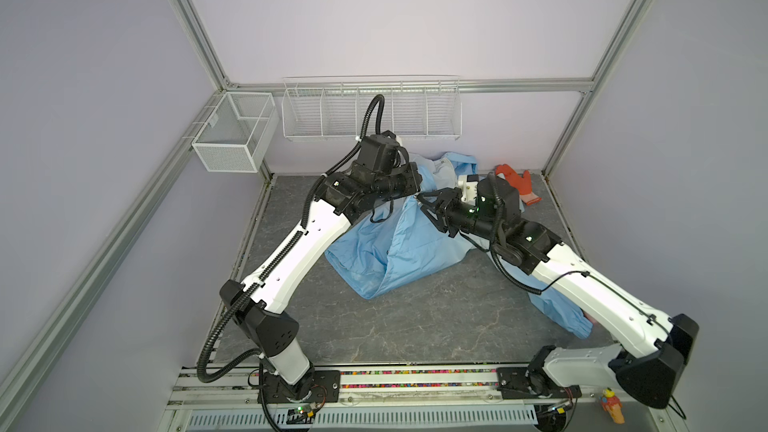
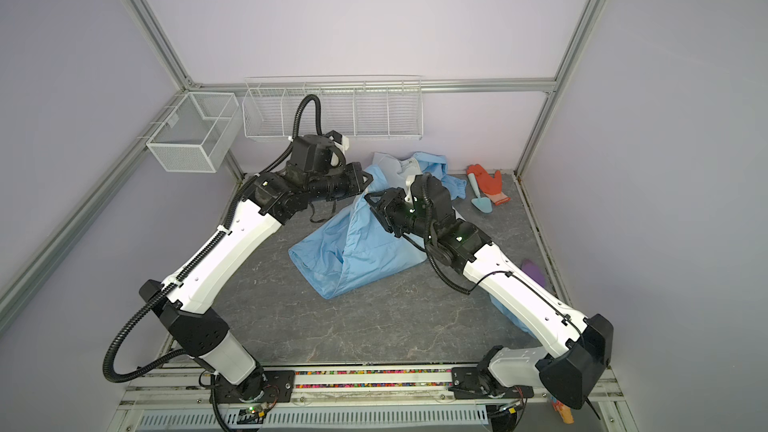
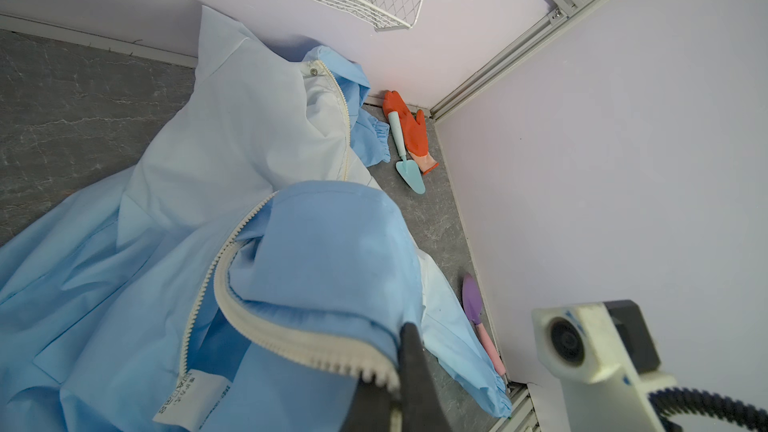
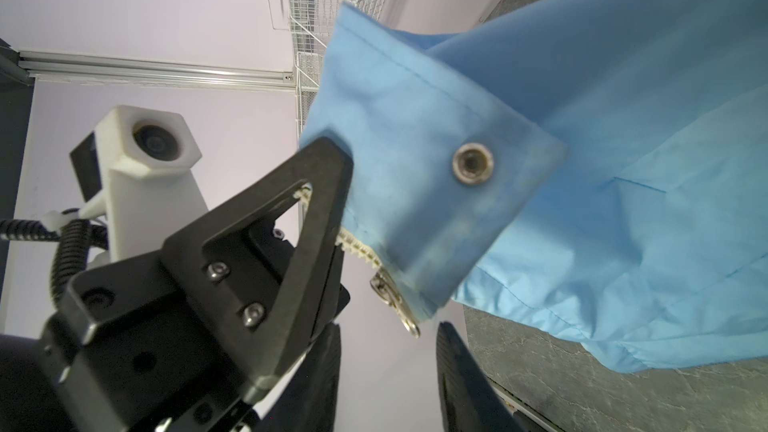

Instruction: Zip up the jacket

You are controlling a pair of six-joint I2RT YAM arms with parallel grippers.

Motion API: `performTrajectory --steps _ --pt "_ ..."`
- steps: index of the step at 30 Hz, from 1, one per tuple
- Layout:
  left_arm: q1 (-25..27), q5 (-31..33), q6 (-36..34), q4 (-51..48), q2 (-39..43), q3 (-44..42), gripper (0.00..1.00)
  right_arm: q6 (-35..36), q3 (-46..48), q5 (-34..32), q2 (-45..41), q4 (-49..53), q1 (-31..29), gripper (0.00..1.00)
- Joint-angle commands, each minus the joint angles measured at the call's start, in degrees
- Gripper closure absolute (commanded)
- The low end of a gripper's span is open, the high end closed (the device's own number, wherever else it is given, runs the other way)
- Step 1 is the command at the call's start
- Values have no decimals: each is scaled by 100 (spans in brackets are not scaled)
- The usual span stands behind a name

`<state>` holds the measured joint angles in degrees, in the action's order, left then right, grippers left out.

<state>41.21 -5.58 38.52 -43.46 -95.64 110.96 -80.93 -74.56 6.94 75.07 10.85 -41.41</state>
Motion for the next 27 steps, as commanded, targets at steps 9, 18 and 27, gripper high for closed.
performTrajectory --steps 9,18,27 --pt "1 -316 -40 -201 94 321 100 1256 736 742 -337 -772 470 22" --pt "-8 -966 25 -373 82 317 100 2050 575 2750 219 -2055 1015 20" --pt "-22 -1213 -68 -465 46 400 100 3233 -156 3765 518 -799 1270 23"
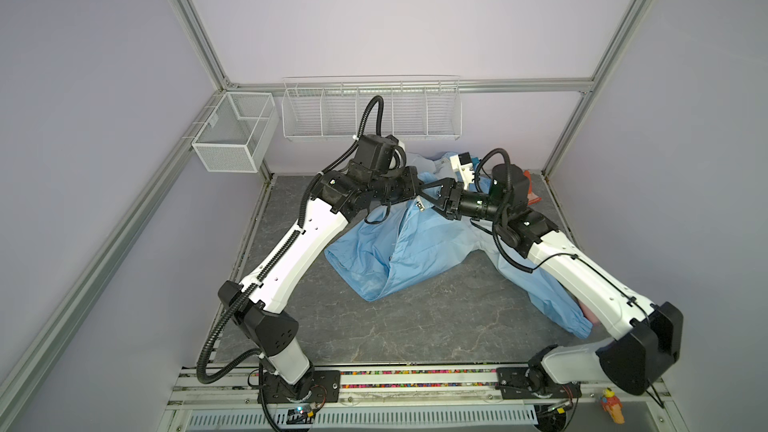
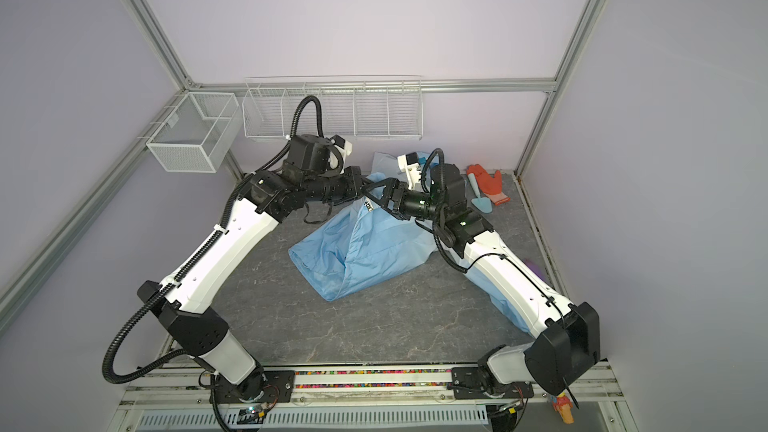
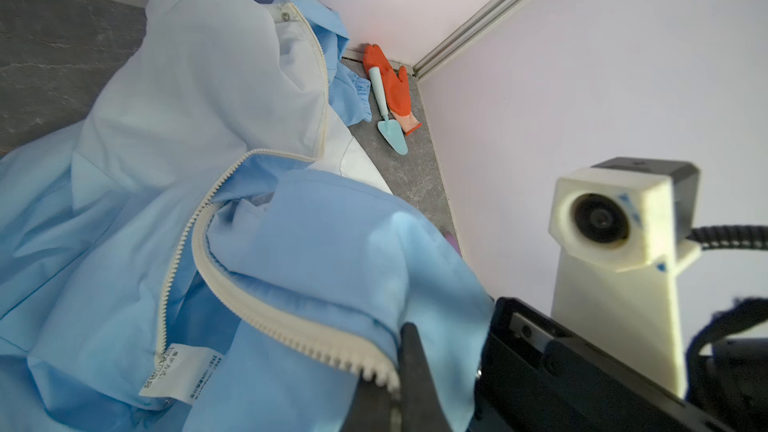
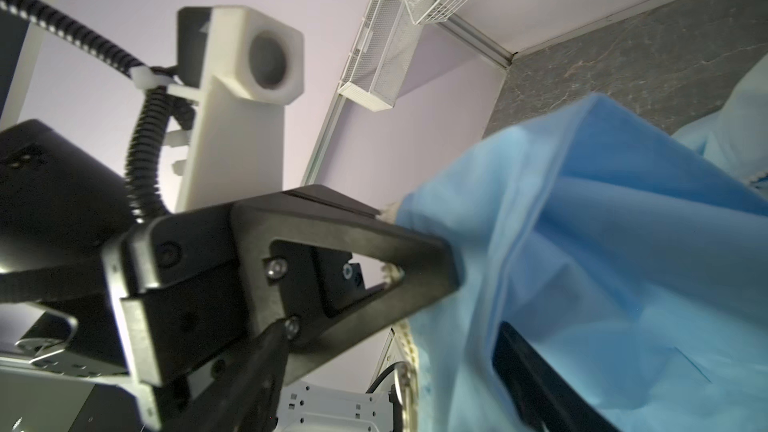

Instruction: Zip up the jacket

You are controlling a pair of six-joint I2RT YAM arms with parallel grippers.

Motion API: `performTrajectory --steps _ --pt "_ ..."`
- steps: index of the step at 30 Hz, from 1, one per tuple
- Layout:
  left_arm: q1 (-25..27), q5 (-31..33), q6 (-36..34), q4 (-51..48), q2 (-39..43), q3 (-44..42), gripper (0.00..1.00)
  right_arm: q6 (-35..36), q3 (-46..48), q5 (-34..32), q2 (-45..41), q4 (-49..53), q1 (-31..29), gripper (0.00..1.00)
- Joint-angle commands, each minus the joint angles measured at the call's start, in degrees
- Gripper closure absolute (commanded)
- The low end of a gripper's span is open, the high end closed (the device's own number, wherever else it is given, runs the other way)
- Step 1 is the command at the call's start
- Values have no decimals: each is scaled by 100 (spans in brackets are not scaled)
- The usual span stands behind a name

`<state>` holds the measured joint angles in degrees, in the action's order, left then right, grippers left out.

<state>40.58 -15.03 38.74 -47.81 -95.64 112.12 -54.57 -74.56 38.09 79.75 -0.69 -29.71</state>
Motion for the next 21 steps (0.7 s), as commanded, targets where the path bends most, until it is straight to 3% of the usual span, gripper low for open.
performTrajectory --steps 1,8,21 --pt "38 -304 -88 -43 45 285 100 698 -203 776 66 447 136 23" --pt "38 -406 -69 -20 58 259 100 1413 -498 1428 340 1238 332 35" --pt "38 -387 -20 37 153 153 100 1056 -487 1722 542 851 390 64"
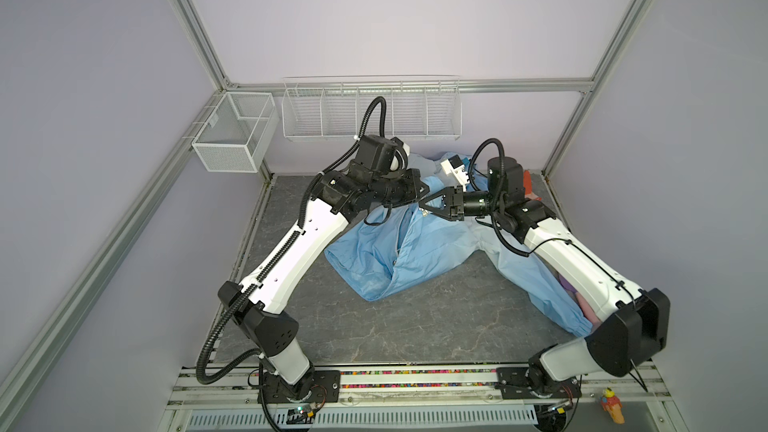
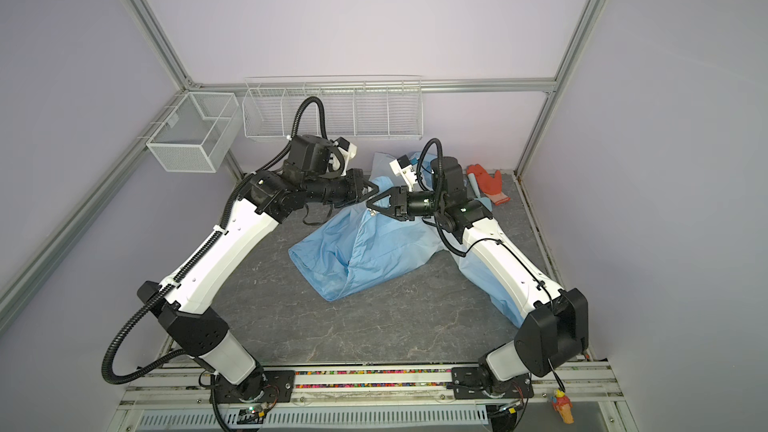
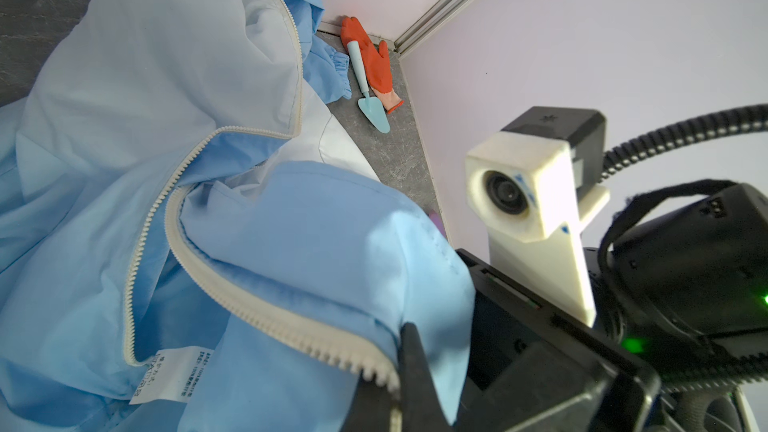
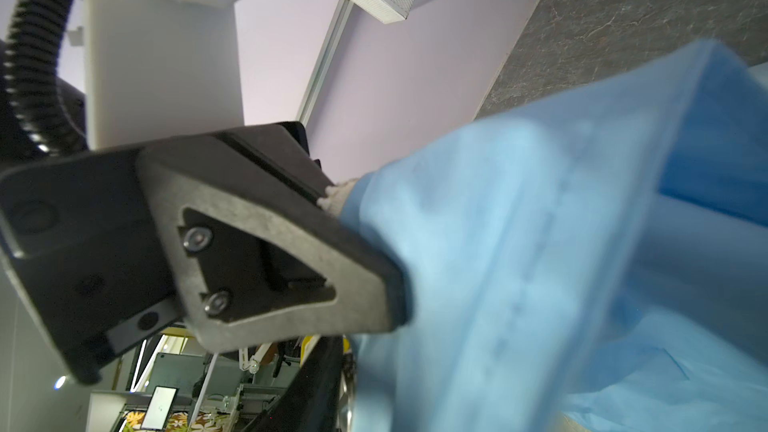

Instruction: Zip up the jacket

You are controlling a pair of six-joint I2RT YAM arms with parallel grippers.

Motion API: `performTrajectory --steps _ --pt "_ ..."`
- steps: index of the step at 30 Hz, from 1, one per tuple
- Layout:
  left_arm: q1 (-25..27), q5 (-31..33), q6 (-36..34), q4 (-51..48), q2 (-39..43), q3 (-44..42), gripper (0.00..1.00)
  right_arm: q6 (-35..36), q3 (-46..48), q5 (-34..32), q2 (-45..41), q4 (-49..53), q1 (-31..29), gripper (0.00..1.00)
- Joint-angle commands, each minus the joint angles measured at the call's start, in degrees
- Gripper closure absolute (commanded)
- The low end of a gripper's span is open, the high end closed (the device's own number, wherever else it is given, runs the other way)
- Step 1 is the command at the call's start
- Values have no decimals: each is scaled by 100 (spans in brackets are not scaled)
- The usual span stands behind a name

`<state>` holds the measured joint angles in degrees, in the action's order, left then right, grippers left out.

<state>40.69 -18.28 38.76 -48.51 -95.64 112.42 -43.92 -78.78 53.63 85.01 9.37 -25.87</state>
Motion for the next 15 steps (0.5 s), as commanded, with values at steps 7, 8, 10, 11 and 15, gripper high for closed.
performTrajectory --steps 7,8,10,11,15 --pt "27 -18 -19 107 189 72 100 -275 44 44 -2 -256 89 64" --pt "34 -11 -19 104 204 61 100 -353 77 44 -17 -330 122 62" --pt "27 -9 -33 105 208 41 100 -486 132 45 -37 -464 184 56" --pt "27 -11 -31 106 205 34 100 -519 144 60 -46 -496 213 55" --pt "27 -21 -38 109 203 34 100 -496 85 178 -46 -488 254 58"
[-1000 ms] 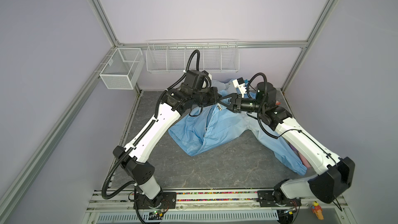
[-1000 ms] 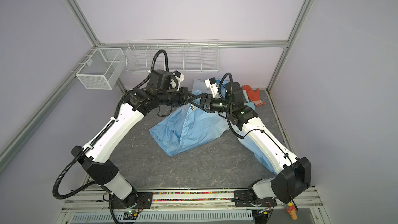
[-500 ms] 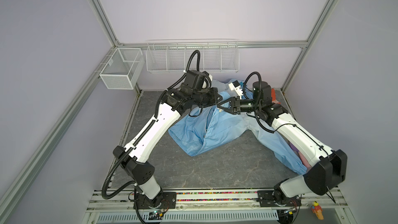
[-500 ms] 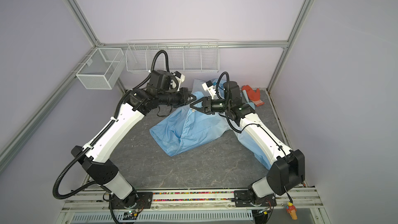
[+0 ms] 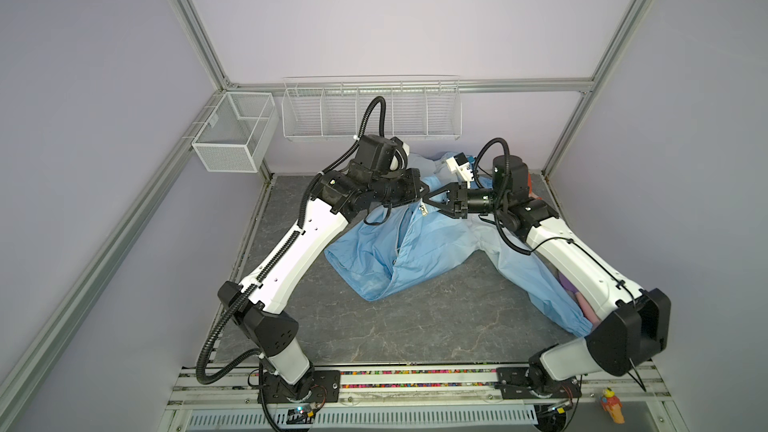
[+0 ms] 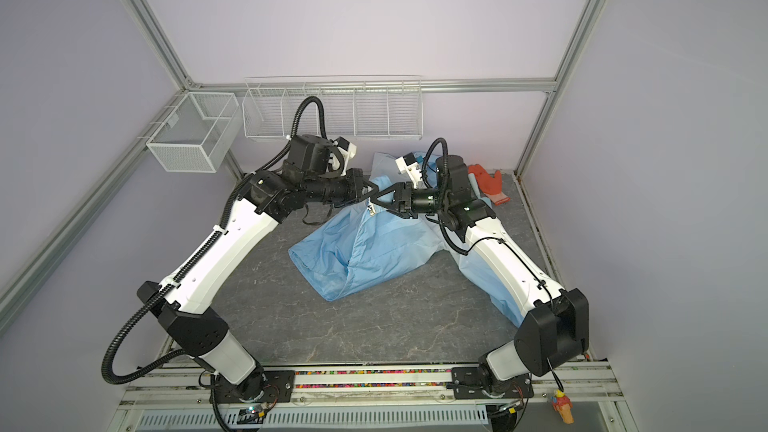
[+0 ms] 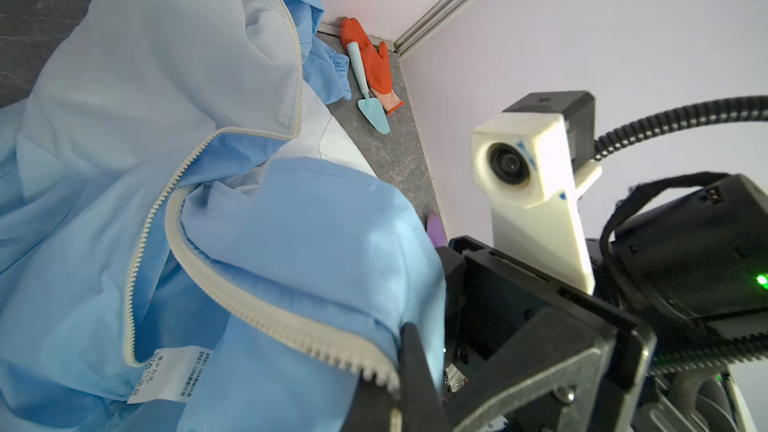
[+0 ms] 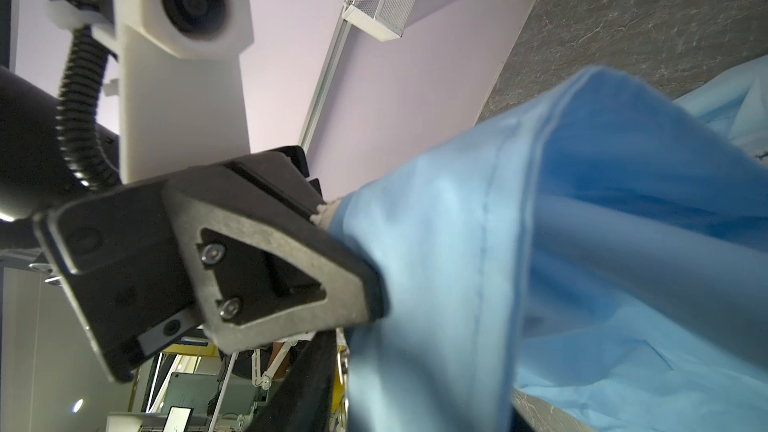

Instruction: Zip up the jacket

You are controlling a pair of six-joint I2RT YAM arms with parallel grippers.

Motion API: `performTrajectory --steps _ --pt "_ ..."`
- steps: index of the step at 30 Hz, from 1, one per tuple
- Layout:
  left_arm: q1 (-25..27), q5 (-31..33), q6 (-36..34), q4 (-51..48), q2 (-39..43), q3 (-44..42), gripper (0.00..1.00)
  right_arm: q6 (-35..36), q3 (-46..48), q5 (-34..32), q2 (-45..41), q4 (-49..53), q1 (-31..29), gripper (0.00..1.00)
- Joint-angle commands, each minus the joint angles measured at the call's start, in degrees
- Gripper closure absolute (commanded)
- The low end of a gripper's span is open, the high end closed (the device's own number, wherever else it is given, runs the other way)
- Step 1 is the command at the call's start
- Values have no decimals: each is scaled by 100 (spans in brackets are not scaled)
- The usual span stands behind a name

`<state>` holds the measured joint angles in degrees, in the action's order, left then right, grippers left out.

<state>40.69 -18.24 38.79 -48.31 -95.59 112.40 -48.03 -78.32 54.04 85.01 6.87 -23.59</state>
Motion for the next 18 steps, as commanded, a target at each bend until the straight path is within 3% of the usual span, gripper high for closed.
performTrajectory --steps 1,18 --pt "27 -28 -45 86 199 36 100 -71 28 182 -31 -224 23 61" --pt "27 -90 -20 125 58 142 100 250 -153 518 66 163 -18 68"
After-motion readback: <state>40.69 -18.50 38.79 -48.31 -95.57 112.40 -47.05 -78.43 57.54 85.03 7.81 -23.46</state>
